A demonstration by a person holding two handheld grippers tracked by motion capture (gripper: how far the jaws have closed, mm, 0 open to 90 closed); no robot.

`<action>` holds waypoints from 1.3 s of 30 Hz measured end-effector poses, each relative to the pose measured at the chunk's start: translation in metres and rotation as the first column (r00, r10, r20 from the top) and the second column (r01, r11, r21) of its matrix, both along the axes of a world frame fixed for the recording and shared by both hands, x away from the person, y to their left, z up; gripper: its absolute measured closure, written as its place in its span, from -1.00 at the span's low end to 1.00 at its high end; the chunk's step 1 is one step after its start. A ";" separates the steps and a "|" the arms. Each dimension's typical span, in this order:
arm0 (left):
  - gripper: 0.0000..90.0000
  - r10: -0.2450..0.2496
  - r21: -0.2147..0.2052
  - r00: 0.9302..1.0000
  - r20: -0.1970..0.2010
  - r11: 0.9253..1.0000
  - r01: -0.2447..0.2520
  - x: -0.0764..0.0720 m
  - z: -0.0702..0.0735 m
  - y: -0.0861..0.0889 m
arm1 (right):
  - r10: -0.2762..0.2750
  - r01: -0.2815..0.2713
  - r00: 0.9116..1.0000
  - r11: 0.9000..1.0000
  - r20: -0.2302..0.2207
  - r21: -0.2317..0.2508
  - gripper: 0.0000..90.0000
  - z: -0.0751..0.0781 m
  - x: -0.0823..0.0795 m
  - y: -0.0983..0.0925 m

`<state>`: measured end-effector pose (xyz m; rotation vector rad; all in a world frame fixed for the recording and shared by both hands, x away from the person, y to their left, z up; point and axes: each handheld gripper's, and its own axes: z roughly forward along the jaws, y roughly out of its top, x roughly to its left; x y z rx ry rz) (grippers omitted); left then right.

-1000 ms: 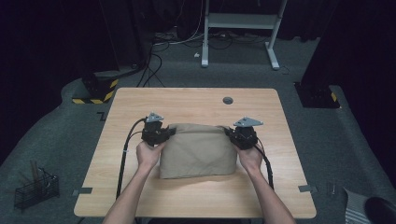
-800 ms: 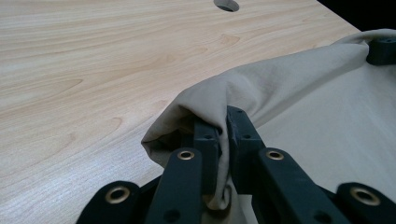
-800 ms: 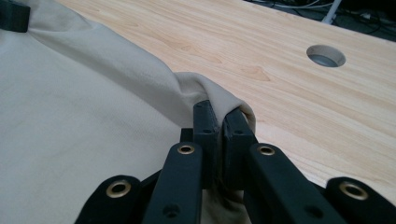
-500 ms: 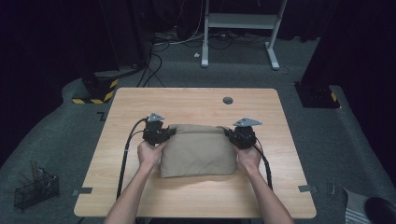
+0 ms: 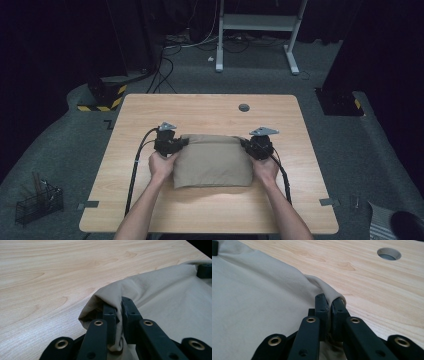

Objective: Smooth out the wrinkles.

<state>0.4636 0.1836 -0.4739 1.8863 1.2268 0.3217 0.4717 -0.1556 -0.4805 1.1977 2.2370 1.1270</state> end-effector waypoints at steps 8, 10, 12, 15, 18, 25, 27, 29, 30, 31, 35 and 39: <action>0.84 0.010 0.005 1.000 -0.006 1.000 -0.010 0.003 -0.006 0.000 | -0.019 0.018 1.000 1.000 -0.013 -0.012 0.92 -0.008 0.001 -0.004; 0.84 0.013 0.008 1.000 -0.011 1.000 -0.013 0.004 -0.008 0.000 | -0.018 0.018 1.000 1.000 -0.014 -0.015 0.92 -0.010 0.003 -0.006; 0.84 0.018 0.003 1.000 -0.019 1.000 -0.018 0.004 -0.010 0.000 | -0.025 0.025 0.999 1.000 -0.025 -0.010 0.93 -0.013 0.003 -0.007; 0.84 0.020 0.009 1.000 -0.022 1.000 -0.019 0.005 -0.012 0.000 | -0.024 0.024 0.999 1.000 -0.030 -0.014 0.94 -0.016 0.003 -0.007; 0.84 0.020 0.014 0.999 -0.026 1.000 -0.019 0.006 -0.014 0.000 | -0.026 0.025 0.999 1.000 -0.039 -0.012 0.94 -0.018 0.004 -0.007; 0.82 0.023 0.015 0.999 -0.032 1.000 -0.022 0.007 -0.019 0.000 | -0.022 0.022 0.999 1.000 -0.046 -0.003 0.94 -0.021 0.006 -0.008; 0.81 0.023 0.028 0.999 -0.032 0.999 -0.023 0.008 -0.022 0.000 | -0.021 0.021 0.998 1.000 -0.052 -0.004 0.94 -0.022 0.006 -0.008; 0.81 0.023 0.039 0.999 -0.036 0.999 -0.022 0.008 -0.024 0.000 | -0.022 0.021 0.998 1.000 -0.062 -0.010 0.94 -0.025 0.007 -0.007; 0.81 0.022 0.044 0.999 -0.034 0.999 -0.021 0.008 -0.025 0.000 | -0.017 0.016 0.998 1.000 -0.061 -0.016 0.95 -0.026 0.008 -0.007; 0.81 0.024 0.041 0.999 -0.036 0.999 -0.022 0.008 -0.025 0.000 | -0.019 0.018 0.998 1.000 -0.067 -0.014 0.95 -0.027 0.008 -0.006; 0.81 0.025 0.038 0.999 -0.038 0.999 -0.023 0.009 -0.026 0.001 | -0.022 0.021 0.997 1.000 -0.070 -0.012 0.95 -0.029 0.008 -0.007; 0.77 0.032 0.029 0.998 -0.049 0.999 -0.031 0.011 -0.026 0.002 | -0.024 0.023 0.997 1.000 -0.074 -0.015 0.94 -0.030 0.009 -0.007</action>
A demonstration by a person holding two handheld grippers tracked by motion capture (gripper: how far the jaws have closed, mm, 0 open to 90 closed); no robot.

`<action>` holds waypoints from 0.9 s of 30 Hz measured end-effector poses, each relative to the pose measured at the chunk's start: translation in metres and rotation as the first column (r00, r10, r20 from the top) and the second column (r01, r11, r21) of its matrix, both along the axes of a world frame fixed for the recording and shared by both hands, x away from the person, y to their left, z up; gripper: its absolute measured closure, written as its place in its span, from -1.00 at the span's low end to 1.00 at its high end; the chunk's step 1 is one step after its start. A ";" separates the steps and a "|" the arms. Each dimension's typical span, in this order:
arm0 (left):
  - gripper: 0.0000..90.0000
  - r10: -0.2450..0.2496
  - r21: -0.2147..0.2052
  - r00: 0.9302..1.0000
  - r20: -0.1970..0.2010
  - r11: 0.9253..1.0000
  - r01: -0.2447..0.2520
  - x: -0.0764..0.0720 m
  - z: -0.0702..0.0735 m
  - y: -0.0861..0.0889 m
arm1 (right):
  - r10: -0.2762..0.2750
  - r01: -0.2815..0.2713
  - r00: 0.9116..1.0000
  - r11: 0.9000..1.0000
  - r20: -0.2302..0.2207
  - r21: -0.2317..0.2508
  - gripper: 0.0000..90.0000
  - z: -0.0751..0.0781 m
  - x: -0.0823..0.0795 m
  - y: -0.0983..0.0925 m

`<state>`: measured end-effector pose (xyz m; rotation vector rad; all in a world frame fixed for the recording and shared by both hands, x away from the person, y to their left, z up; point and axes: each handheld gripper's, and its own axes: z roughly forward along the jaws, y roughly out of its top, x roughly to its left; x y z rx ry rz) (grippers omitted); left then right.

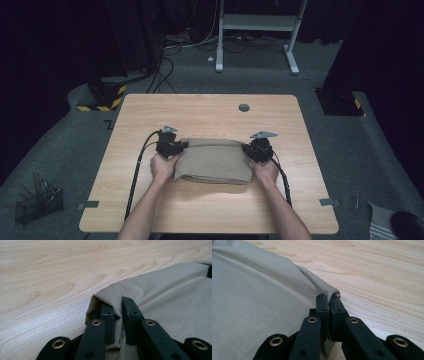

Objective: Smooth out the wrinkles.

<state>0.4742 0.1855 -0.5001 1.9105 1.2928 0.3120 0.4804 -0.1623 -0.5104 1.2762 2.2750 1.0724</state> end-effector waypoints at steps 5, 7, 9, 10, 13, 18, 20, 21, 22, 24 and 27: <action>0.55 0.017 0.008 1.000 0.005 1.000 -0.017 -0.002 0.005 0.001 | -0.009 0.009 1.000 1.000 0.000 -0.017 0.90 0.003 -0.001 0.003; 0.45 0.019 0.013 1.000 0.013 1.000 -0.020 -0.003 0.007 0.003 | -0.008 0.009 1.000 1.000 0.012 -0.018 0.82 0.005 -0.001 0.003; 0.34 0.026 0.006 1.000 0.009 1.000 -0.026 -0.003 0.009 0.006 | -0.018 0.018 1.000 1.000 0.006 0.003 0.72 0.006 -0.002 -0.001; 0.29 0.032 0.002 0.999 0.008 0.999 -0.032 -0.004 0.011 0.008 | -0.025 0.025 1.000 1.000 0.005 0.008 0.68 0.006 -0.003 -0.003; 0.15 0.039 0.000 0.999 0.016 0.999 -0.039 -0.007 0.016 0.011 | -0.045 0.045 0.999 0.999 0.007 0.018 0.48 0.009 -0.004 -0.011; -0.05 0.051 -0.005 0.998 0.045 0.999 -0.051 -0.012 0.027 0.017 | -0.063 0.063 0.998 0.997 0.022 0.038 0.33 0.014 -0.008 -0.020; -0.10 0.060 -0.017 0.997 0.056 0.998 -0.059 -0.015 0.031 0.020 | -0.064 0.063 0.997 0.997 0.030 0.045 0.29 0.016 -0.012 -0.020; -0.11 0.057 -0.020 0.996 0.066 0.998 -0.056 -0.017 0.034 0.021 | -0.059 0.057 0.997 0.997 0.042 0.046 0.27 0.018 -0.013 -0.020; -0.12 0.052 -0.029 0.996 0.075 0.998 -0.049 -0.019 0.037 0.020 | -0.056 0.053 0.997 0.997 0.055 0.053 0.25 0.020 -0.014 -0.020; -0.14 0.037 -0.034 0.994 0.102 0.999 -0.034 -0.024 0.043 0.019 | -0.050 0.045 0.996 0.996 0.074 0.071 0.21 0.025 -0.017 -0.019; -0.20 0.007 -0.048 0.991 0.133 0.999 -0.001 -0.031 0.050 0.013 | -0.023 0.014 0.994 0.996 0.106 0.084 0.17 0.032 -0.023 -0.015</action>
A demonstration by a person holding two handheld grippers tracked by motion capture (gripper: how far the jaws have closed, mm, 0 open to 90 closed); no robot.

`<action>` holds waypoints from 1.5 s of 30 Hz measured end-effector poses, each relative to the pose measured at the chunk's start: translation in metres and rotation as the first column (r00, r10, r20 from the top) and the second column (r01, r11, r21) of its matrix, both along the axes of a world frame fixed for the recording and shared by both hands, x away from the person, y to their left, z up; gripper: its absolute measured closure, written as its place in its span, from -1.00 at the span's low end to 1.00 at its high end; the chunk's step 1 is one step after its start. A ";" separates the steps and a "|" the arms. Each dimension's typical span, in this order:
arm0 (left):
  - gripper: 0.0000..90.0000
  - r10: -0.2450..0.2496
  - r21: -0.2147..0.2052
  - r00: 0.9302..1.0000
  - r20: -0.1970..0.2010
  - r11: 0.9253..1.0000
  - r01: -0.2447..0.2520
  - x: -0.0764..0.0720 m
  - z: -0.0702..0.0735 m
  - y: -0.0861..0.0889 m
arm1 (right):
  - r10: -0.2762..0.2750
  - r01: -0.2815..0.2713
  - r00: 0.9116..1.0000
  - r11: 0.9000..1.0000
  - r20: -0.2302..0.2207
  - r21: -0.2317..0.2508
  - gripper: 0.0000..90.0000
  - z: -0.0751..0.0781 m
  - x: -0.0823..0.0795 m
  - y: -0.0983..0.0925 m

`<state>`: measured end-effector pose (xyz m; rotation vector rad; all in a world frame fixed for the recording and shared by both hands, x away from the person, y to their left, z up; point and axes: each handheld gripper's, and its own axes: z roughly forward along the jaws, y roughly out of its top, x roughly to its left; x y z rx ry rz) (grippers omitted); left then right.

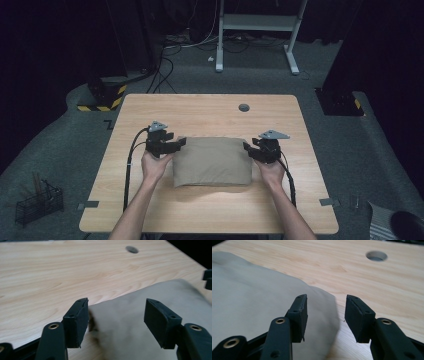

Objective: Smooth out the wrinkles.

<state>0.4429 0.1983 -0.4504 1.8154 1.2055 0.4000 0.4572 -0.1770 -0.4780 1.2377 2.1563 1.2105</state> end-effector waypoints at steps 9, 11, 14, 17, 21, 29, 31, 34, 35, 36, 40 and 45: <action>-0.21 -0.090 0.053 0.995 -0.043 0.994 0.092 -0.011 -0.019 -0.034 | 0.089 -0.088 0.996 0.996 -0.019 0.033 0.07 -0.006 -0.008 0.028; -0.21 -0.081 0.059 0.994 -0.069 0.995 0.085 -0.009 -0.032 -0.036 | 0.091 -0.091 0.995 0.996 -0.051 0.017 0.05 -0.017 -0.006 0.033; -0.21 -0.093 0.105 0.995 -0.039 0.990 0.096 -0.009 -0.047 -0.034 | 0.084 -0.085 0.993 0.996 -0.085 -0.010 0.05 -0.032 -0.002 0.035; -0.22 -0.109 0.093 0.994 -0.017 0.990 0.110 -0.008 -0.053 -0.032 | 0.054 -0.057 0.994 0.998 -0.097 -0.024 0.06 -0.039 0.000 0.030; -0.23 -0.107 0.071 0.994 -0.029 0.992 0.108 -0.006 -0.053 -0.029 | 0.038 -0.044 0.995 0.997 -0.093 -0.066 0.06 -0.040 -0.001 0.020; -0.32 -0.082 0.044 0.997 -0.016 0.996 0.083 -0.028 -0.028 -0.024 | 0.021 -0.024 0.996 0.999 -0.090 -0.035 0.01 -0.035 -0.012 0.010; -0.35 -0.092 0.048 0.996 -0.006 0.995 0.092 -0.038 -0.025 -0.024 | 0.033 -0.036 0.997 0.999 -0.072 -0.030 0.00 -0.032 -0.018 0.008; -0.37 -0.114 0.078 0.993 0.017 0.991 0.112 -0.055 -0.024 -0.028 | 0.046 -0.046 0.998 0.999 -0.044 0.009 0.00 -0.027 -0.031 0.006; -0.37 -0.118 0.107 0.993 0.014 0.987 0.116 -0.058 -0.027 -0.031 | 0.056 -0.055 0.998 0.998 -0.032 0.016 0.00 -0.026 -0.035 0.006; -0.36 -0.118 0.143 0.993 0.003 0.983 0.116 -0.058 -0.031 -0.033 | 0.061 -0.061 0.998 0.998 -0.033 0.015 0.00 -0.026 -0.038 0.007; -0.35 -0.096 0.119 0.995 -0.036 0.988 0.099 -0.056 -0.044 -0.032 | 0.078 -0.079 0.995 0.997 -0.066 0.000 -0.01 -0.034 -0.042 0.007; -0.36 -0.091 0.130 0.995 -0.039 0.987 0.095 -0.067 -0.043 -0.030 | 0.101 -0.100 0.993 0.995 -0.055 0.019 -0.03 -0.033 -0.057 0.005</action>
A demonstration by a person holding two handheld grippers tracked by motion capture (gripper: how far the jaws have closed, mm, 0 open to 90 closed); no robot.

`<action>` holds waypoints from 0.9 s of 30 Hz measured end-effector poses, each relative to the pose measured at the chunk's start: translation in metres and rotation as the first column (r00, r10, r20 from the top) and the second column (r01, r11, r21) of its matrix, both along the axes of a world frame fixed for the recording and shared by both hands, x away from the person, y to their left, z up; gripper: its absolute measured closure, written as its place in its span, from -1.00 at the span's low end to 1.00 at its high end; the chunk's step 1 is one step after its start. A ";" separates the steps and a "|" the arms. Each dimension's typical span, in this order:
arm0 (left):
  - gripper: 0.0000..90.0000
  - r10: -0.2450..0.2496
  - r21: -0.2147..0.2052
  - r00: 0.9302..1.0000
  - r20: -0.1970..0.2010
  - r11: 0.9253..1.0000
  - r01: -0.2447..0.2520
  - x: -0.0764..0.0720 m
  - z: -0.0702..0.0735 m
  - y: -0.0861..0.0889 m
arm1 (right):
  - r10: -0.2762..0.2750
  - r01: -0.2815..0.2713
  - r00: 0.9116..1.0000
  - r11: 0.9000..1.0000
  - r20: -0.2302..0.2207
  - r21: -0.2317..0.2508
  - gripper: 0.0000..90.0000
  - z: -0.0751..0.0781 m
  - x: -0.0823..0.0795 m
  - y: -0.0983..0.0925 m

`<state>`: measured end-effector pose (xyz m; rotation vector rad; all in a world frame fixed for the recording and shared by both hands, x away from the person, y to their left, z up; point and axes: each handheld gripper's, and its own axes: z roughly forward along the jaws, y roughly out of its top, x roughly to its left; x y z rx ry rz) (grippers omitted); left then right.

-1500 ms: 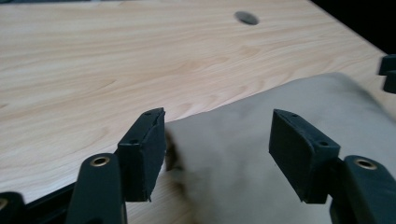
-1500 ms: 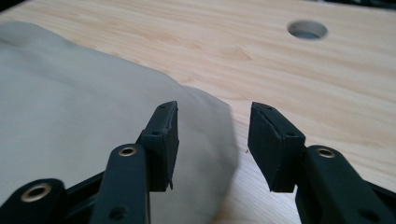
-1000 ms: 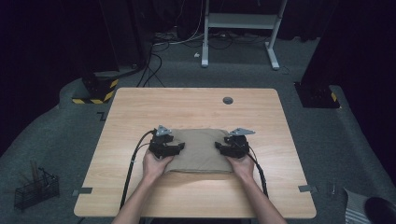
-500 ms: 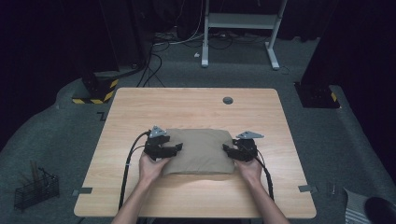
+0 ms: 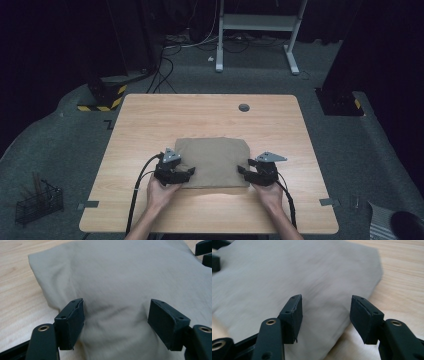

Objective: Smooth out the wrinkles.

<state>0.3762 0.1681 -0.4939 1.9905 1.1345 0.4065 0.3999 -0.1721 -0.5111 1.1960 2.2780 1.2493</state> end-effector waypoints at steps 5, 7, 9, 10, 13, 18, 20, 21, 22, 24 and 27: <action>-0.35 0.009 -0.005 1.000 -0.010 1.000 -0.009 -0.001 -0.009 0.001 | 0.029 -0.028 1.000 0.999 0.008 -0.034 -0.04 -0.002 -0.016 0.005; -0.35 0.019 -0.006 1.000 -0.016 1.000 -0.019 0.004 -0.012 0.000 | 0.032 -0.032 0.999 0.998 0.007 -0.051 -0.05 -0.006 -0.017 0.006; -0.34 0.030 -0.013 0.999 -0.022 0.999 -0.031 0.009 -0.013 -0.002 | 0.029 -0.029 1.000 0.998 -0.001 -0.060 -0.05 -0.008 -0.014 0.006; -0.34 0.032 -0.015 0.999 -0.026 0.999 -0.033 0.012 -0.013 -0.002 | 0.019 -0.020 1.000 0.998 -0.011 -0.059 -0.05 -0.009 -0.012 0.007; -0.34 0.044 -0.033 0.999 -0.029 0.998 -0.045 0.023 -0.015 -0.003 | 0.000 -0.001 1.000 0.998 -0.004 -0.065 -0.04 -0.011 -0.001 0.007; -0.34 0.044 -0.023 0.999 -0.032 0.999 -0.045 0.041 -0.014 -0.006 | -0.029 0.028 0.999 0.997 -0.019 -0.073 -0.03 -0.009 0.014 0.007; -0.34 0.043 -0.021 0.999 -0.031 0.999 -0.044 0.048 -0.014 -0.007 | -0.035 0.034 0.999 0.996 -0.016 -0.083 -0.03 -0.008 0.018 0.008; -0.34 0.041 -0.021 0.999 -0.036 0.999 -0.041 0.051 -0.014 -0.007 | -0.036 0.035 0.999 0.996 -0.010 -0.085 -0.02 -0.008 0.020 0.008; -0.35 0.038 -0.020 0.999 -0.038 0.999 -0.039 0.054 -0.014 -0.008 | -0.040 0.039 0.999 0.996 -0.012 -0.085 -0.02 -0.008 0.022 0.008; -0.35 0.036 -0.018 0.999 -0.037 0.999 -0.037 0.060 -0.013 -0.008 | -0.049 0.047 0.999 0.996 -0.019 -0.082 -0.02 -0.008 0.025 0.008; -0.37 0.029 -0.011 0.999 -0.036 1.000 -0.030 0.068 -0.014 -0.010 | -0.058 0.056 0.998 0.995 -0.028 -0.080 -0.03 -0.008 0.031 0.007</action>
